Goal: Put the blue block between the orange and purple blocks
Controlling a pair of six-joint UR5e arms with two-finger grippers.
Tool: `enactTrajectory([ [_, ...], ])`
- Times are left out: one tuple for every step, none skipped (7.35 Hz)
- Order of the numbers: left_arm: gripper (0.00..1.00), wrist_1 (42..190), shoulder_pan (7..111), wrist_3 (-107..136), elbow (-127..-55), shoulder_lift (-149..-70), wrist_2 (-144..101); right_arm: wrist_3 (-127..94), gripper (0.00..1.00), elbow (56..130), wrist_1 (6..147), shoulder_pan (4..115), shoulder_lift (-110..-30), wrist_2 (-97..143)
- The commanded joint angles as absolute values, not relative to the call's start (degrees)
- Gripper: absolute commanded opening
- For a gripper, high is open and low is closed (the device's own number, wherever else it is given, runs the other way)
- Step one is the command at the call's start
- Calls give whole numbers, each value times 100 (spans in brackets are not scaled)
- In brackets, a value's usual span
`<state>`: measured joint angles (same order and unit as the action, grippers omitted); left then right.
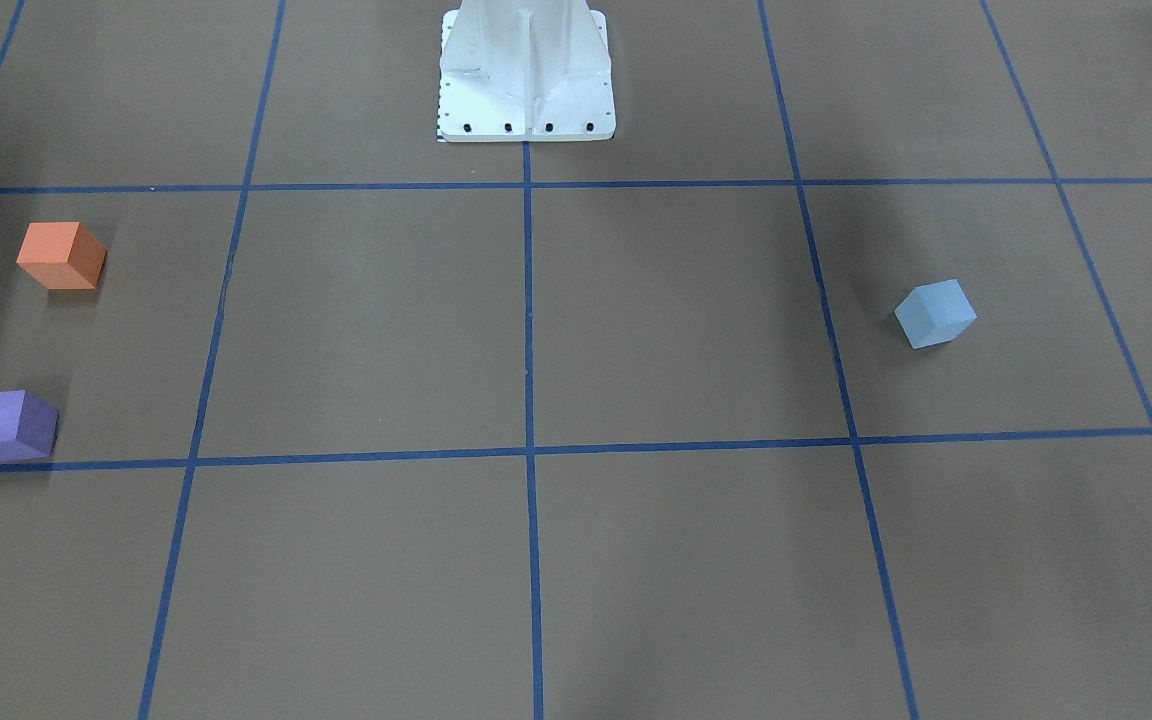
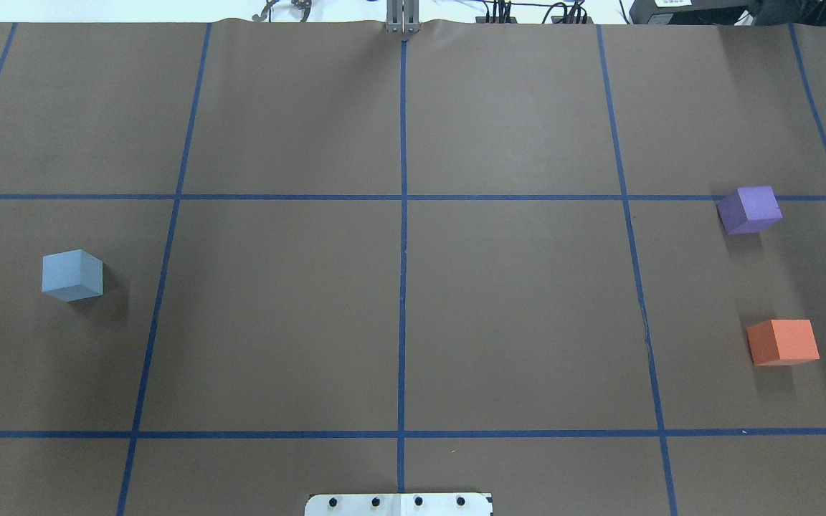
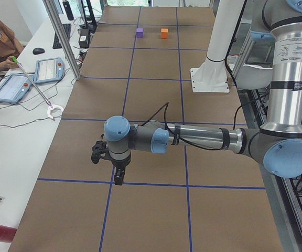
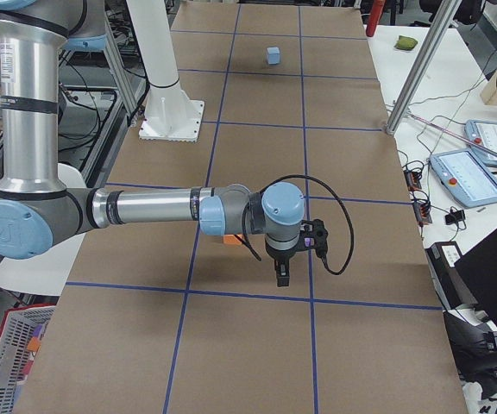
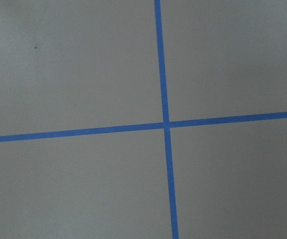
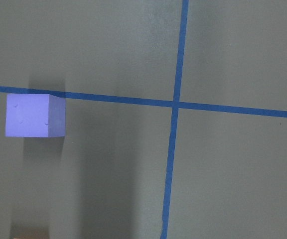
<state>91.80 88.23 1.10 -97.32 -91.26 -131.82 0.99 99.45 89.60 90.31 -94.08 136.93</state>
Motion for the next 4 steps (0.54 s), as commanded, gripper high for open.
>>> enactTrajectory([
  [100,9132,8588,114,-10463,-9149,-13114,105,100,9949,8956,9035,-9404,13702],
  [100,9062,8526,114,-10598,-9141,-13192,105,100,9949,8956,9035,-9404,13702],
  [100,9062,8360,123,-10643,-9132,-13314,114,100,9975,8956,9026,-9404,13702],
  [100,9079,8132,610,-10652,-9141,-13394,114,100,10002,8965,9035,-9404,13702],
])
